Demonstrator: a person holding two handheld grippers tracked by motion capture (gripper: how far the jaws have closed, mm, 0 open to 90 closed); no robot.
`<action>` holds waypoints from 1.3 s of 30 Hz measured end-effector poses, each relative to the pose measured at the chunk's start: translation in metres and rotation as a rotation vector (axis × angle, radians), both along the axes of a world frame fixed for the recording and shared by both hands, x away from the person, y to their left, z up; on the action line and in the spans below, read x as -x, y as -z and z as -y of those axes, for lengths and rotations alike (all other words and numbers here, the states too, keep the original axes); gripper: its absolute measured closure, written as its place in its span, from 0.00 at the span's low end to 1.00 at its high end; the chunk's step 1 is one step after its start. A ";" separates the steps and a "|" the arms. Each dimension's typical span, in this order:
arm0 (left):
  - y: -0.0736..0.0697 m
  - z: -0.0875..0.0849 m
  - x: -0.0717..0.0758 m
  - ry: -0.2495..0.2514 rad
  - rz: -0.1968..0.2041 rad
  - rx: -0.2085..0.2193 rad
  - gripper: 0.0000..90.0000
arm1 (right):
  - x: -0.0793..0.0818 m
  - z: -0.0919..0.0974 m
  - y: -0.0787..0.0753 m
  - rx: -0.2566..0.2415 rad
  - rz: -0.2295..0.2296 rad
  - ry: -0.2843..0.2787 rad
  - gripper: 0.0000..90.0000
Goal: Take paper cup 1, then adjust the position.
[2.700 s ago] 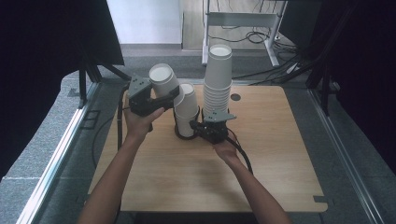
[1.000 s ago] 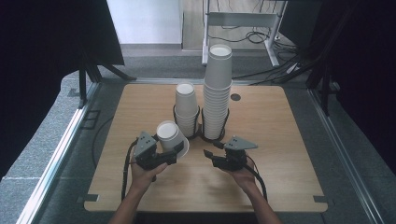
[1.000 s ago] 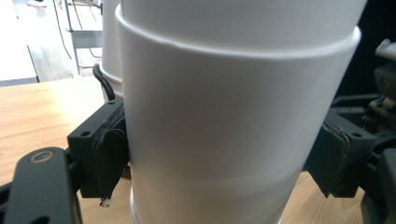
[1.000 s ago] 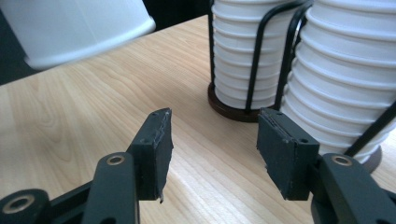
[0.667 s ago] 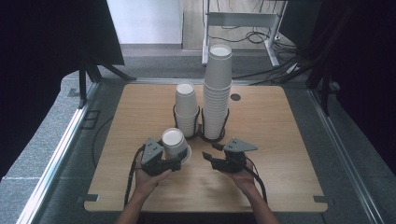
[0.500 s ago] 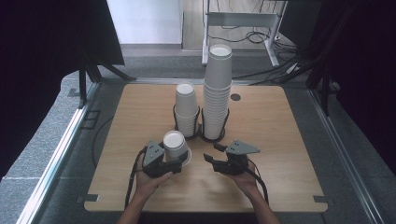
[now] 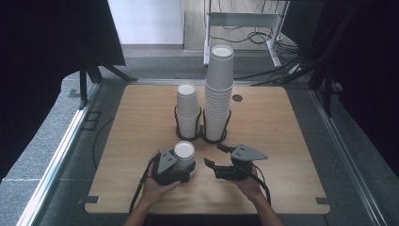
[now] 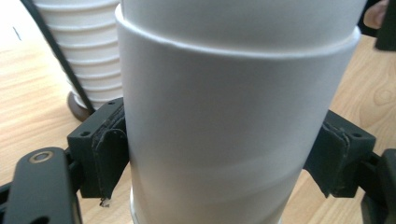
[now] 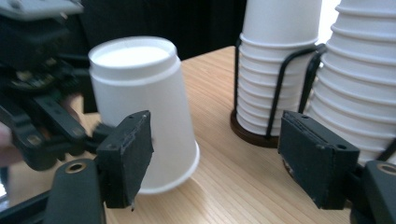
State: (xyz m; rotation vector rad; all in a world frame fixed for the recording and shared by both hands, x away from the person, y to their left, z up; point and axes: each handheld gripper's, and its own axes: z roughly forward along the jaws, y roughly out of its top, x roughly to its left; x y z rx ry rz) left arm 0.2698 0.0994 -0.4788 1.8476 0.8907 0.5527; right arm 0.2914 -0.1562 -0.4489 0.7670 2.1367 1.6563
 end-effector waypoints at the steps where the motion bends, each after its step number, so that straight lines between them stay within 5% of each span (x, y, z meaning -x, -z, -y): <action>1: 0.001 0.002 0.000 0.005 -0.002 -0.006 0.19 | 0.001 -0.001 0.000 -0.004 0.000 -0.008 0.27; 22: 0.011 0.036 0.011 0.107 -0.025 -0.048 0.19 | 0.009 -0.029 0.008 -0.036 -0.025 -0.096 0.16; 39: 0.009 0.044 0.017 0.159 -0.021 -0.030 0.19 | 0.010 -0.037 0.016 0.023 -0.009 -0.108 0.24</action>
